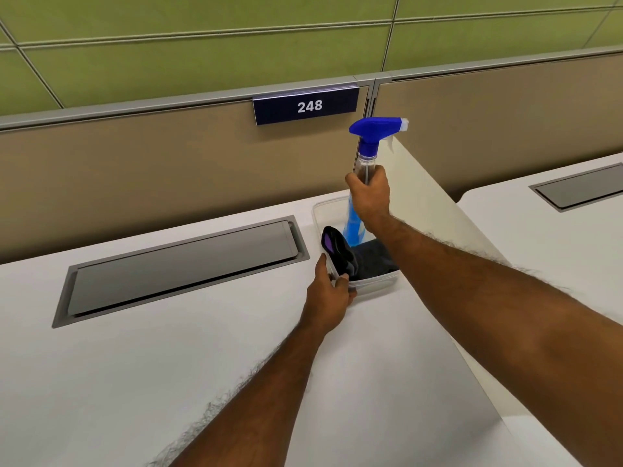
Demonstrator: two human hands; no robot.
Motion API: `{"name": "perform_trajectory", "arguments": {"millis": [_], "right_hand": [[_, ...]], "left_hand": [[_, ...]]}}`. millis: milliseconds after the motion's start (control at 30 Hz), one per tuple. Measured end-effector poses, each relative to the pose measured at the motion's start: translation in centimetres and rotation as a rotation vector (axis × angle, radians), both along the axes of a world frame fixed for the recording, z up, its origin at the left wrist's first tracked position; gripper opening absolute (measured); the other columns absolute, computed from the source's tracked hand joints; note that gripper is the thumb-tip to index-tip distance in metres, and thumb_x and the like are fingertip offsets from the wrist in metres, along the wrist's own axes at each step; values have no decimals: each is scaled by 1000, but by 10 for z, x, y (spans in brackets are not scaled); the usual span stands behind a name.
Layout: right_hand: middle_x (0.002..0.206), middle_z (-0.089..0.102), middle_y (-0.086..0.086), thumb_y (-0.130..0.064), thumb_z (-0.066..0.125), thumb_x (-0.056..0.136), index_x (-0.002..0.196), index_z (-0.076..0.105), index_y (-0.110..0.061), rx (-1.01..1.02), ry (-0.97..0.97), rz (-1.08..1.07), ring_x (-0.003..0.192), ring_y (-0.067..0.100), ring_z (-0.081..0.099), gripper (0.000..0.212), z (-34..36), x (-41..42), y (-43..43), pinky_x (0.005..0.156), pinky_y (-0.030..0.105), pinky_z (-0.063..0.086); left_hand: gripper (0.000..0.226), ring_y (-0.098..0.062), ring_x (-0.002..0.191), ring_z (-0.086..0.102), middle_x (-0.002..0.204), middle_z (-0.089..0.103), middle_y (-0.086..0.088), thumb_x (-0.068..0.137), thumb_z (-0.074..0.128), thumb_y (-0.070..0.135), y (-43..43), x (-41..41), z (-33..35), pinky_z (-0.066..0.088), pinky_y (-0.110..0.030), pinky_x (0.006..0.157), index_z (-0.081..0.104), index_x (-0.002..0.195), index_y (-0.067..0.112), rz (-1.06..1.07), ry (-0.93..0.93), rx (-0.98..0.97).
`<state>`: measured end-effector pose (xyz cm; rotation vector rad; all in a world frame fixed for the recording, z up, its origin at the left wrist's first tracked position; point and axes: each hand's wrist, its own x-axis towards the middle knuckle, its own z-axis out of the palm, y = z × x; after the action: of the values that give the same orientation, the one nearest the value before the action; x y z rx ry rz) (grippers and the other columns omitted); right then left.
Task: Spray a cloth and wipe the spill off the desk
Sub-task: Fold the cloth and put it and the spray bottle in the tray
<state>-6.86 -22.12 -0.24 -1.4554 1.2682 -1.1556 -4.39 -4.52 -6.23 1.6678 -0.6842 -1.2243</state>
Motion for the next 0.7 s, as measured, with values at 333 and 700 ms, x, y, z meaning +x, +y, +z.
{"name": "perform_trajectory", "arguments": {"millis": [333, 700], "right_hand": [[115, 54, 11, -43, 70, 84, 122, 45, -10, -120, 83, -153, 103, 21, 54, 57, -19, 15, 12, 86, 27, 48], [127, 52, 11, -60, 56, 86, 132, 40, -11, -126, 411, -371, 116, 24, 51, 69, -14, 23, 29, 94, 38, 51]], "left_hand": [[65, -35, 124, 58, 152, 42, -12, 99, 50, 20, 5, -2, 2, 51, -47, 100, 15, 154, 28, 14, -11, -30], [65, -36, 124, 58, 152, 41, -11, 98, 51, 23, 7, -2, 7, 52, -45, 99, 16, 154, 28, -5, -22, -20]]}}
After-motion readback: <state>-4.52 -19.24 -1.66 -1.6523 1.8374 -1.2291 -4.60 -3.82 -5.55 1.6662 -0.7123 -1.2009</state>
